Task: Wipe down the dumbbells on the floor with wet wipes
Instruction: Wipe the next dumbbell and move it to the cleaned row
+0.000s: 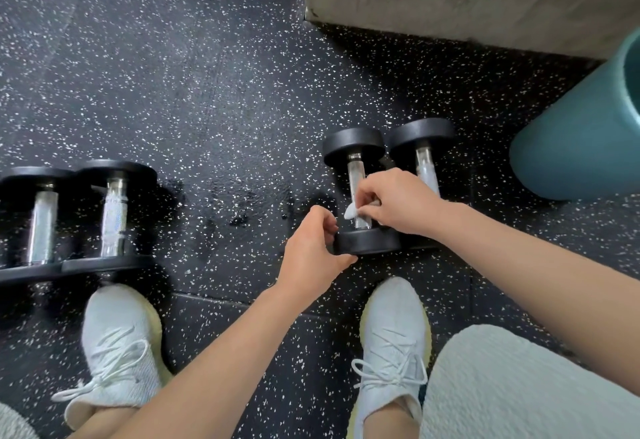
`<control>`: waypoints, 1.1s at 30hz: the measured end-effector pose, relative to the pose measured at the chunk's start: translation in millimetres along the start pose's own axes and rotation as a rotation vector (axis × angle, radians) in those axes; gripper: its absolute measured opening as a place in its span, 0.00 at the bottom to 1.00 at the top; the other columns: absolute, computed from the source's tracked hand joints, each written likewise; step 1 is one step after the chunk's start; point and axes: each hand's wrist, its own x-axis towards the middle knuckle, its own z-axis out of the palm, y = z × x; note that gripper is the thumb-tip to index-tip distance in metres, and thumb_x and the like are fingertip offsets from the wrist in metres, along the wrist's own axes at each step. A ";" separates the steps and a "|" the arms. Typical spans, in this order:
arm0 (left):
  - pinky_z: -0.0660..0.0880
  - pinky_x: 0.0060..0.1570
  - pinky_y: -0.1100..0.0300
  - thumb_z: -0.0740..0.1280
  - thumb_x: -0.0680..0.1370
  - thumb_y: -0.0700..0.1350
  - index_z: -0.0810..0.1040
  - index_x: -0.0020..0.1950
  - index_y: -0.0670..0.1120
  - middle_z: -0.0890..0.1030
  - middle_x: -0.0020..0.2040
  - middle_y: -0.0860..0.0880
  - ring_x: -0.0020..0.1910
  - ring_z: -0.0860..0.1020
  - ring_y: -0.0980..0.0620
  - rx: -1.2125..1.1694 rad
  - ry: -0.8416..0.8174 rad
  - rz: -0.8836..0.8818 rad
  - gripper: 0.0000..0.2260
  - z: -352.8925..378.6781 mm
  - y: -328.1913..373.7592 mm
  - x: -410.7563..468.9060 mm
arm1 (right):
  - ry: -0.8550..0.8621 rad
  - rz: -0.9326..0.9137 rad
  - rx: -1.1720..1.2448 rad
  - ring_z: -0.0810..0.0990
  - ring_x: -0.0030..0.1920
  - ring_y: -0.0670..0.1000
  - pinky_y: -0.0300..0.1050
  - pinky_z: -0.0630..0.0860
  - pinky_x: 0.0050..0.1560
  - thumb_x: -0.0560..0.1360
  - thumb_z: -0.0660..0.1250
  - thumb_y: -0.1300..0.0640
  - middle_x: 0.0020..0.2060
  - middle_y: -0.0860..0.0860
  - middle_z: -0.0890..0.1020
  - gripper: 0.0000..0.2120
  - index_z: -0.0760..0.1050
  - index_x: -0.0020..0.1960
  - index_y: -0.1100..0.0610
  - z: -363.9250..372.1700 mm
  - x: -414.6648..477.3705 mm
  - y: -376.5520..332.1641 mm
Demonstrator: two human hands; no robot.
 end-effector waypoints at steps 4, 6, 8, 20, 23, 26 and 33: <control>0.74 0.43 0.61 0.85 0.66 0.47 0.69 0.52 0.56 0.79 0.48 0.58 0.46 0.77 0.58 0.000 0.007 0.027 0.27 2.0 4.7 0.0 | 0.083 0.011 0.004 0.79 0.44 0.47 0.49 0.78 0.46 0.74 0.73 0.52 0.40 0.42 0.81 0.01 0.82 0.43 0.46 2.2 2.7 -0.2; 0.73 0.43 0.62 0.85 0.66 0.47 0.69 0.52 0.56 0.79 0.48 0.58 0.46 0.77 0.58 -0.004 0.005 0.038 0.27 2.9 8.6 0.5 | 0.158 0.031 0.002 0.79 0.46 0.49 0.49 0.77 0.47 0.74 0.72 0.52 0.41 0.42 0.80 0.01 0.83 0.44 0.47 1.7 9.5 -0.2; 0.74 0.43 0.62 0.85 0.65 0.47 0.70 0.52 0.55 0.79 0.48 0.58 0.45 0.77 0.58 -0.002 0.002 0.050 0.27 3.6 12.3 0.9 | 0.234 0.059 0.014 0.81 0.47 0.51 0.50 0.78 0.47 0.75 0.72 0.52 0.43 0.43 0.80 0.01 0.83 0.45 0.47 0.7 18.0 -0.5; 0.74 0.45 0.56 0.86 0.63 0.54 0.77 0.50 0.53 0.75 0.46 0.56 0.44 0.75 0.54 0.197 -0.080 0.180 0.23 -3.1 16.8 16.1 | 0.143 0.053 0.051 0.80 0.46 0.47 0.45 0.75 0.44 0.74 0.74 0.51 0.41 0.42 0.81 0.01 0.83 0.44 0.47 10.3 -4.0 8.3; 0.74 0.44 0.57 0.86 0.62 0.55 0.78 0.49 0.53 0.75 0.46 0.56 0.44 0.75 0.55 0.224 -0.096 0.178 0.23 -4.4 17.7 18.7 | 0.189 0.042 0.026 0.81 0.46 0.49 0.47 0.77 0.46 0.75 0.73 0.50 0.43 0.43 0.82 0.01 0.83 0.45 0.47 8.5 4.6 9.2; 0.72 0.43 0.58 0.86 0.62 0.55 0.78 0.48 0.53 0.74 0.45 0.56 0.43 0.74 0.55 0.237 -0.097 0.182 0.23 -6.2 19.2 19.5 | 0.341 0.121 0.071 0.81 0.47 0.52 0.52 0.78 0.48 0.75 0.71 0.50 0.46 0.45 0.82 0.02 0.83 0.47 0.46 8.9 24.9 8.1; 0.70 0.39 0.62 0.86 0.62 0.56 0.78 0.49 0.53 0.73 0.45 0.56 0.43 0.75 0.57 0.244 -0.084 0.180 0.24 -3.4 17.8 18.1 | 0.663 0.497 0.355 0.80 0.41 0.49 0.48 0.76 0.40 0.75 0.72 0.49 0.38 0.44 0.82 0.05 0.80 0.45 0.50 28.0 37.7 -7.3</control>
